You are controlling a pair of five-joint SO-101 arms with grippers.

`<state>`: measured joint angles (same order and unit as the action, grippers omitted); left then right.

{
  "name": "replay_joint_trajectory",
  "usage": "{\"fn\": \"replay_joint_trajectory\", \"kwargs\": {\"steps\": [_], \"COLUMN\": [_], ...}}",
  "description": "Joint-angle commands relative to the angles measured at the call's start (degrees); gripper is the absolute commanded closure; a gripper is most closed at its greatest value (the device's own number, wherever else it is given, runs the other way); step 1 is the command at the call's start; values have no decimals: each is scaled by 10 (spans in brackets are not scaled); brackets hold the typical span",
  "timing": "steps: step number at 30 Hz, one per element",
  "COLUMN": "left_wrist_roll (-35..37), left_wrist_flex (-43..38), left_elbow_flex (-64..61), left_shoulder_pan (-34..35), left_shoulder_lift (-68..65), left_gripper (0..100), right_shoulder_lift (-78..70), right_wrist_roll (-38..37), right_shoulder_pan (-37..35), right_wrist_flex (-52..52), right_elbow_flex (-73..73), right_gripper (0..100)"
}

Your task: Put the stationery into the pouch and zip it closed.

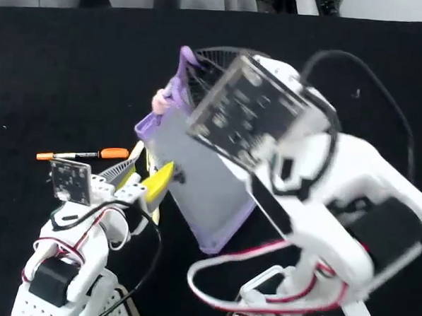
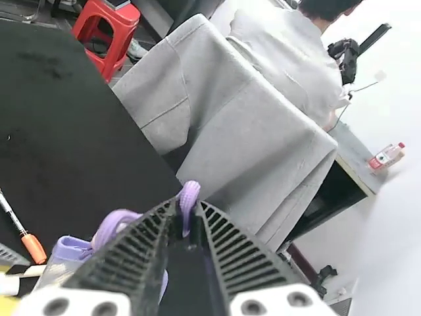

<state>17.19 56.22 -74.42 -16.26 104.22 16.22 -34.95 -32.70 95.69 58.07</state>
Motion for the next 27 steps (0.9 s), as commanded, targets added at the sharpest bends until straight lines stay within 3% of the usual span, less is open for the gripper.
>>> {"fn": "replay_joint_trajectory", "kwargs": {"steps": [1, 9, 18, 27], "left_wrist_roll": [21, 18, 17, -67], "left_wrist_flex": [-34, -116, -210, -265], "left_elbow_flex": [0, -66, -81, -87], "left_shoulder_pan": [5, -79, -105, -201], "left_shoulder_lift": [4, 4, 3, 2], "left_gripper": [768, 768, 773, 821], "right_shoulder_lift": [30, 73, 146, 199], "right_wrist_roll": [2, 1, 1, 0], "right_shoulder_pan": [7, 6, 6, 5], "right_wrist_flex": [18, 41, 51, 51], "right_elbow_flex": [24, 24, -44, -108], "right_gripper": [987, 987, 987, 987]}}
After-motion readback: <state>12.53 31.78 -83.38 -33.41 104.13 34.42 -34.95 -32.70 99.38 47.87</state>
